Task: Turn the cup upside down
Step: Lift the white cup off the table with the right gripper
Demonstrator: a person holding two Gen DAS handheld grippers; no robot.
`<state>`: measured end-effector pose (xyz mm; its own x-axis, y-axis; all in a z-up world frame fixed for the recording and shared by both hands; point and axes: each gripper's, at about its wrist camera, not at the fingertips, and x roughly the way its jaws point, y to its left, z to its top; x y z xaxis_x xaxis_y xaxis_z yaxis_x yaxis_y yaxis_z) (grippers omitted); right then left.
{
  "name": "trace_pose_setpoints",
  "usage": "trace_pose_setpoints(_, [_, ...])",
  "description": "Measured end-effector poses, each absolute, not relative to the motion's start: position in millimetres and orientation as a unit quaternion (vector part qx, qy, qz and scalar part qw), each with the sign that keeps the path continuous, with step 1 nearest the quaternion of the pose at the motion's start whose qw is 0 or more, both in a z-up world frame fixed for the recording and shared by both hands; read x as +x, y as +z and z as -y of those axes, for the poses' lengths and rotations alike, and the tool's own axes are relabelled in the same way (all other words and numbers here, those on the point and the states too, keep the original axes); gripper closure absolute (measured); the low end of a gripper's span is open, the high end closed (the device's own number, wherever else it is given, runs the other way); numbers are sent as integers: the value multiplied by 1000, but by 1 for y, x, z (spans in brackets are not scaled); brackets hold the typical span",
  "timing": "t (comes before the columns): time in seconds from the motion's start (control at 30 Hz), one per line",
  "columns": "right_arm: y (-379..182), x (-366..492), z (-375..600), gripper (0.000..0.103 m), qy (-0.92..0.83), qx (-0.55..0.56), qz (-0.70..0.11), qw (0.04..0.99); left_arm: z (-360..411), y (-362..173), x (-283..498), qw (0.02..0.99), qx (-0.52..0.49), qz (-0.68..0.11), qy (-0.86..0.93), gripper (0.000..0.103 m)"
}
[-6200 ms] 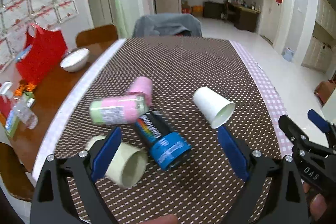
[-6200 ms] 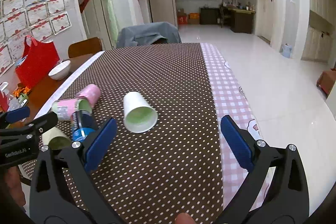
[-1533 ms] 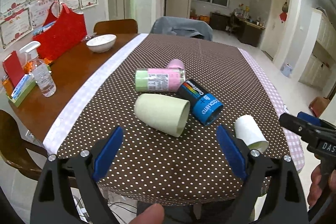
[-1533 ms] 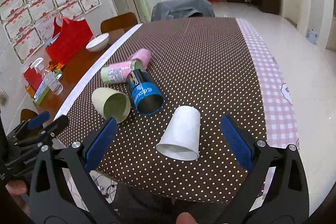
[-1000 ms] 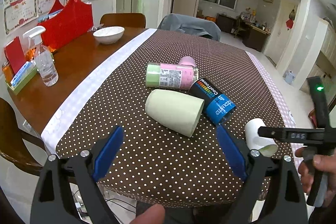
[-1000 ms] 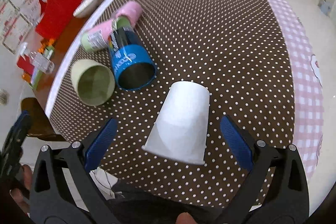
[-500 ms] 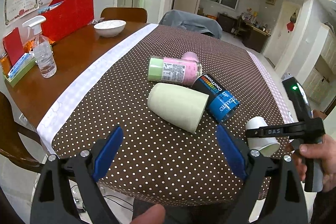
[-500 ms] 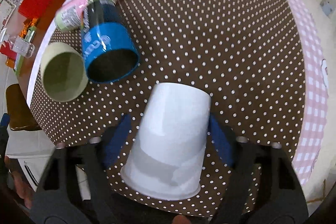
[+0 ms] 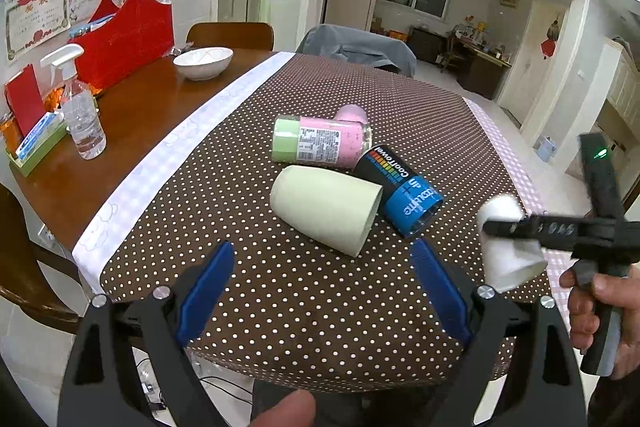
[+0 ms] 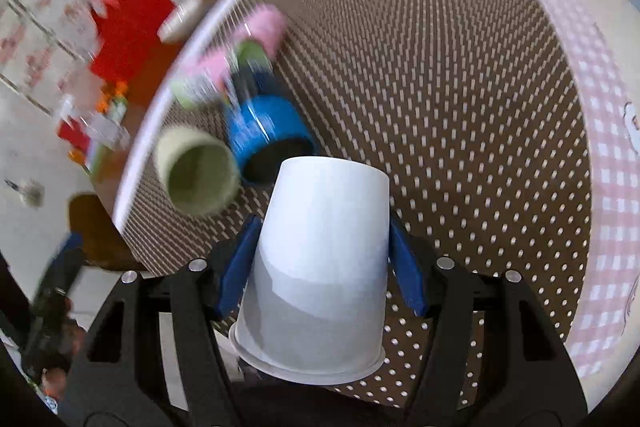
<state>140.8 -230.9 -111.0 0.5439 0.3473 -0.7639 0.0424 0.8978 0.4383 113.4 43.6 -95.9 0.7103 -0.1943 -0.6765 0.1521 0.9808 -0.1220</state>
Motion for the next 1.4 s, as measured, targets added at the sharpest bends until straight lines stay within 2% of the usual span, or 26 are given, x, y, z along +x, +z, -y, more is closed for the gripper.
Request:
trace_pose_setpoints(0.17, [-101, 132, 249, 41, 67, 226, -383, 893, -36, -89, 108, 928, -18, -360, -94, 14])
trace_pose_setpoints(0.3, [-114, 134, 244, 41, 22, 191, -314, 930, -34, -87, 105, 931, -17, -353, -93, 14])
trace_pose_setpoints(0.43, [-125, 144, 236, 41, -10, 163, -285, 945, -35, -86, 103, 933, -17, -348, -91, 14])
trace_pose_setpoints(0.7, [-138, 165, 216, 41, -34, 102, -279, 954, -36, -89, 104, 933, -18, -347, -88, 14])
trace_pose_setpoints(1.23, [-162, 151, 205, 40, -37, 81, -326, 941, -31, -95, 105, 933, -14, -349, -90, 14])
trace_pose_setpoints(1.4, [-164, 135, 199, 40, -41, 69, -318, 945, -25, -95, 104, 933, -9, -348, -93, 14])
